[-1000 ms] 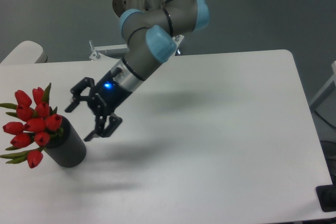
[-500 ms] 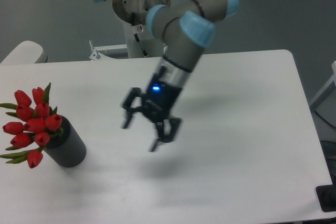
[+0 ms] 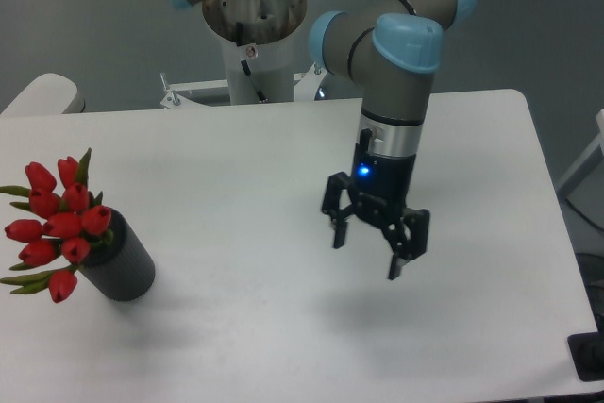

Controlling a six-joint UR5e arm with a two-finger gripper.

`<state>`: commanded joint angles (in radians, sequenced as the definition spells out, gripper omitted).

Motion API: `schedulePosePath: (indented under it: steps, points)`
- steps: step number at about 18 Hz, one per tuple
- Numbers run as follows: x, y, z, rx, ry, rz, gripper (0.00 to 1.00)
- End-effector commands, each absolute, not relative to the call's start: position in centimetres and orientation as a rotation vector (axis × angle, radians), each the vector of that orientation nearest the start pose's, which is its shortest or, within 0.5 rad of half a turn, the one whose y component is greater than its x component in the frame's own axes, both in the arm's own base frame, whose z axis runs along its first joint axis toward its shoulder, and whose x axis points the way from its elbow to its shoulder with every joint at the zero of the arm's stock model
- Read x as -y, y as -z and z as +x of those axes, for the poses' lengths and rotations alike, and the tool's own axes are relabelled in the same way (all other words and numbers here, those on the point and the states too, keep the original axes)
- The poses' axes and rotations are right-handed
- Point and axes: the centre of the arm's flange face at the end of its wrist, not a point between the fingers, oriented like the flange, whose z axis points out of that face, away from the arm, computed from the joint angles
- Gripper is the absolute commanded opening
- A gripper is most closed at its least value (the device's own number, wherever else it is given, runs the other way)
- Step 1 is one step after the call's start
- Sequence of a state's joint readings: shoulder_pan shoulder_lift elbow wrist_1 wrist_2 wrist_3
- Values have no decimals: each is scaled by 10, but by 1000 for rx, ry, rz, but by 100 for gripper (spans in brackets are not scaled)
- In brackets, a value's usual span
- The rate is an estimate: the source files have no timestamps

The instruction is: Insert the flowers into the vase

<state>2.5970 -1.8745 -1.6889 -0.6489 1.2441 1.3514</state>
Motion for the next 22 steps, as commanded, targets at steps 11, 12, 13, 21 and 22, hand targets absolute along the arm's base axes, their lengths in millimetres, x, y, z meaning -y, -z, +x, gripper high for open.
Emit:
schedulePosePath:
  steps: [11, 12, 13, 21, 22]
  points:
    - [-459, -379, -450, -525, -476, -2565, 100]
    - [-458, -378, -451, -523, -475, -2566, 100]
    - [-457, -379, -453, -517, -479, -2567, 100]
    - [-444, -381, -465, -560, -503, -2572, 100]
    - [-443, -380, -465, -569, -501, -2574, 100]
